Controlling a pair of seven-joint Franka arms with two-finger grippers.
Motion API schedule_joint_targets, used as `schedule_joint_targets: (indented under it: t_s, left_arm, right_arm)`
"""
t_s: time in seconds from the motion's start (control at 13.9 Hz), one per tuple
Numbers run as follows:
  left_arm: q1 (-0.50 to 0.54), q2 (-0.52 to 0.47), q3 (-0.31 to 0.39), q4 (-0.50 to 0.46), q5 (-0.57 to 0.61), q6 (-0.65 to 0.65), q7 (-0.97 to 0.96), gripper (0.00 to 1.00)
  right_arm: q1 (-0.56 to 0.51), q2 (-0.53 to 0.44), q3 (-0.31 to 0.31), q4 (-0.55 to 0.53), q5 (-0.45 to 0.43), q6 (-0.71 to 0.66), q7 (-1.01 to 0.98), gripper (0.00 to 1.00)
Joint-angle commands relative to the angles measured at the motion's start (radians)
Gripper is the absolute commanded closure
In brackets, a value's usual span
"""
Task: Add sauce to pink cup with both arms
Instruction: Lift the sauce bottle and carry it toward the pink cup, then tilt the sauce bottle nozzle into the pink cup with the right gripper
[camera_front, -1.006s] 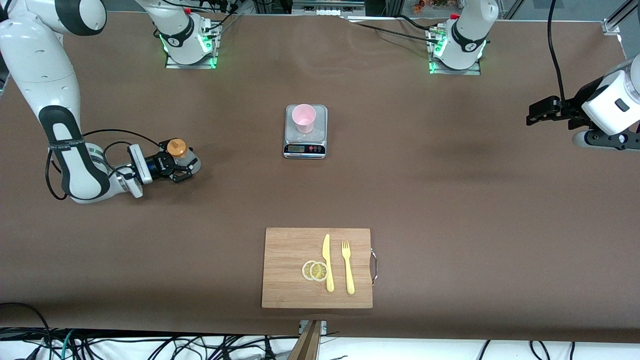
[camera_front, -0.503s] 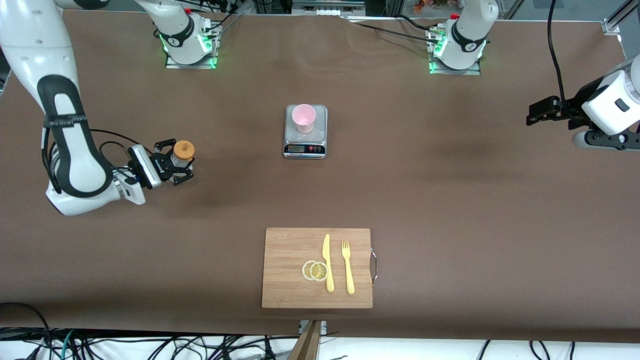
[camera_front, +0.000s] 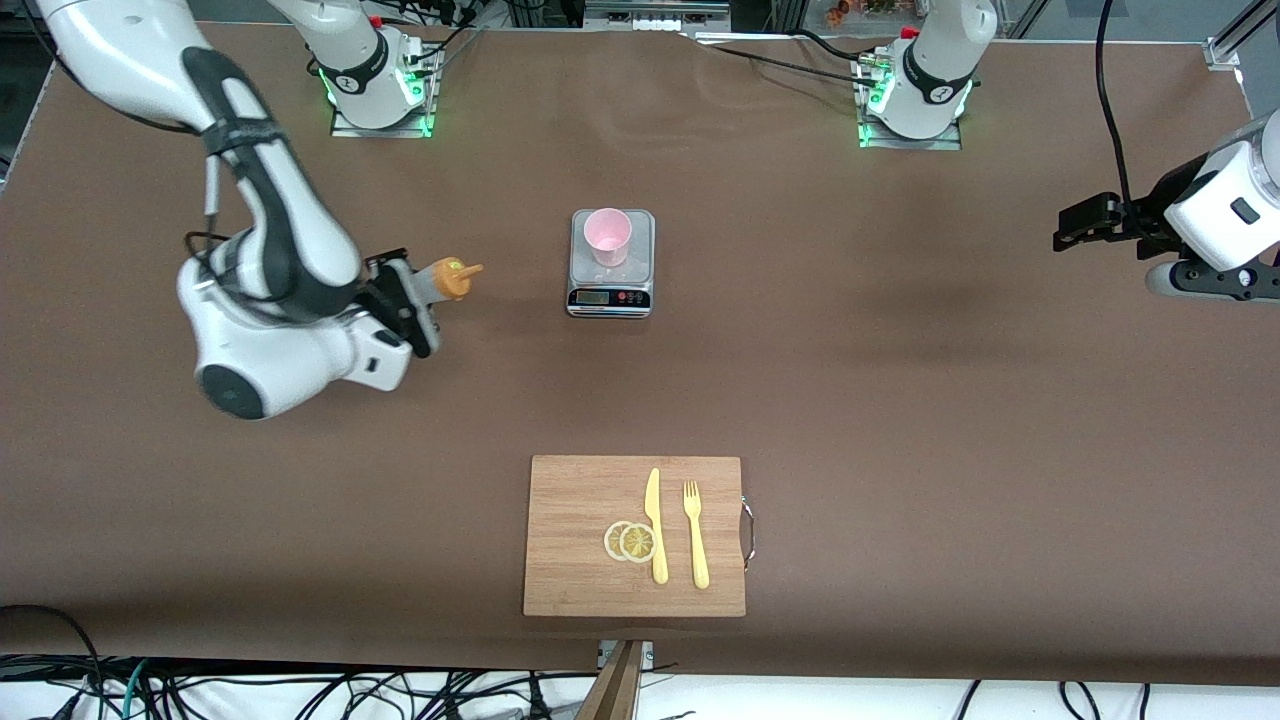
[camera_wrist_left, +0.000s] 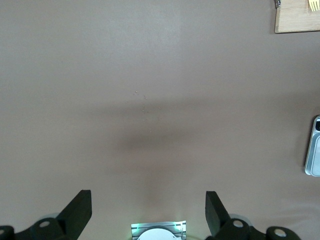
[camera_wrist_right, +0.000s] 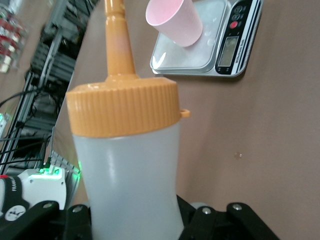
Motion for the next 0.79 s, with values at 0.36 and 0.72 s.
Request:
schedule_joint_targets:
  t_s: [0.36,0.72]
  left_arm:
    - [0.006,0.016,-0.002,0.033,0.008,-0.017,0.02,0.0]
    - [0.007,0.016,-0.002,0.033,0.009,-0.015,0.02,0.0]
  right_arm:
    - [0.164,-0.004,0.144,0.009,-0.317,-0.017,0.392,0.98]
    - [0.281,0.009,0.144,0.006,-0.424,-0.042,0.535,0.98]
